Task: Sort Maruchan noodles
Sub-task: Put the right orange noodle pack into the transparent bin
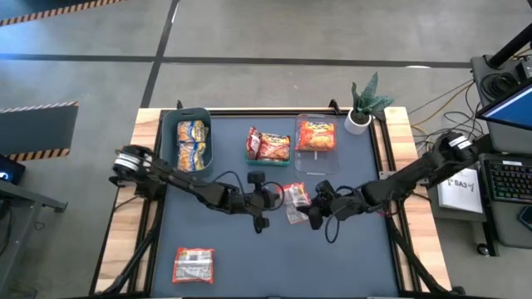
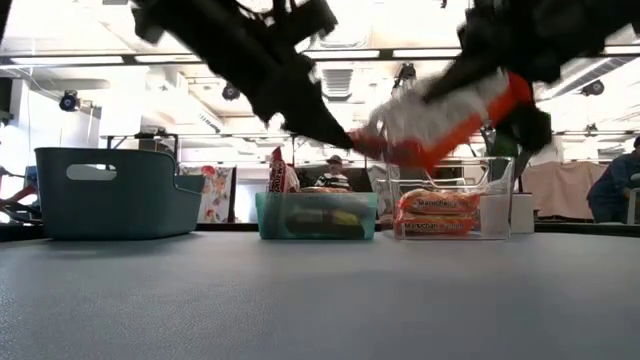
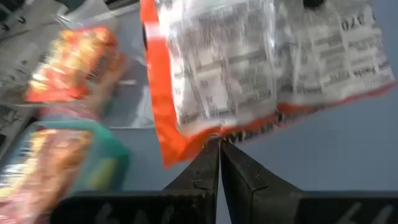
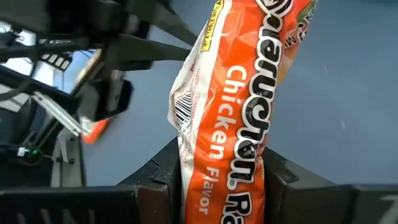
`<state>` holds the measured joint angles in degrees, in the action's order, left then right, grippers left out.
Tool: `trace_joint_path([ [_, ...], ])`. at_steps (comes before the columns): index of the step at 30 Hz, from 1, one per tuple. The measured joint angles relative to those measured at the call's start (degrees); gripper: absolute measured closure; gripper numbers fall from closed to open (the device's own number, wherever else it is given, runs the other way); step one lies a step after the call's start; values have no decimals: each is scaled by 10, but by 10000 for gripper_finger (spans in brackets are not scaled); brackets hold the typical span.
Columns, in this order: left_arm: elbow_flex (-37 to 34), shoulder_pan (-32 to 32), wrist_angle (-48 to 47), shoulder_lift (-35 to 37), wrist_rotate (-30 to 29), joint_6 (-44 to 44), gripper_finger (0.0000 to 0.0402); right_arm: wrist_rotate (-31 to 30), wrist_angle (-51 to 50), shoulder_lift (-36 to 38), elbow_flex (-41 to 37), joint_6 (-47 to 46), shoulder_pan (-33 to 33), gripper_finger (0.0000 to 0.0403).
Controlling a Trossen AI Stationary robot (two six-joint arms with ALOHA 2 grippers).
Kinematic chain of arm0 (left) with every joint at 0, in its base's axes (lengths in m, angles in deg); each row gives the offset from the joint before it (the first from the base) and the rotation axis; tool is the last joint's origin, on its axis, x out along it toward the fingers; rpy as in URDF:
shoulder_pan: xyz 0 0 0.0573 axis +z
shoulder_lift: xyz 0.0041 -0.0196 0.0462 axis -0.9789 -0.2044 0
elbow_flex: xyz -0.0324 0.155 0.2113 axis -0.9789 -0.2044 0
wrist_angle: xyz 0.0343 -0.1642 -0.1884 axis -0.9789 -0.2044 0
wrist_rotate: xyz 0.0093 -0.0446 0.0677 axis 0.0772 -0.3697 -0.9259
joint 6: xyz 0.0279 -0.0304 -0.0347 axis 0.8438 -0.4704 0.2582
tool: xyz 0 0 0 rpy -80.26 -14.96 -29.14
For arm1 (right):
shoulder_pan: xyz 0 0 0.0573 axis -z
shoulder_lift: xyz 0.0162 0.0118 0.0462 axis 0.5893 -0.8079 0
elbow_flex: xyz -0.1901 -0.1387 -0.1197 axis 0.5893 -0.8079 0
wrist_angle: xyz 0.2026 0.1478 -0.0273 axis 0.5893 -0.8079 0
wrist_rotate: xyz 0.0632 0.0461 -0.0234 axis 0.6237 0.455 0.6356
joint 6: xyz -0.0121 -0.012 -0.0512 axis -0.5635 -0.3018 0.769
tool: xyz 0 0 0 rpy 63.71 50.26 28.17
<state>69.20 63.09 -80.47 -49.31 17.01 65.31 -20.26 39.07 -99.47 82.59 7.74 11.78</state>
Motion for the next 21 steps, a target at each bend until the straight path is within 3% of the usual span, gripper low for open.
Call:
trace_joint_path([
  [6,-15,-1,-5,95,-2,19,402,-42,-289,60,130,107,28,287],
  [11,-34,-2,-9,156,-1,19,402,-48,-504,69,261,208,74,287],
  [16,-35,-3,-13,174,-1,19,402,-33,-651,57,350,357,131,286],
  [21,-35,-3,-15,173,0,21,402,11,-688,54,349,509,196,285],
])
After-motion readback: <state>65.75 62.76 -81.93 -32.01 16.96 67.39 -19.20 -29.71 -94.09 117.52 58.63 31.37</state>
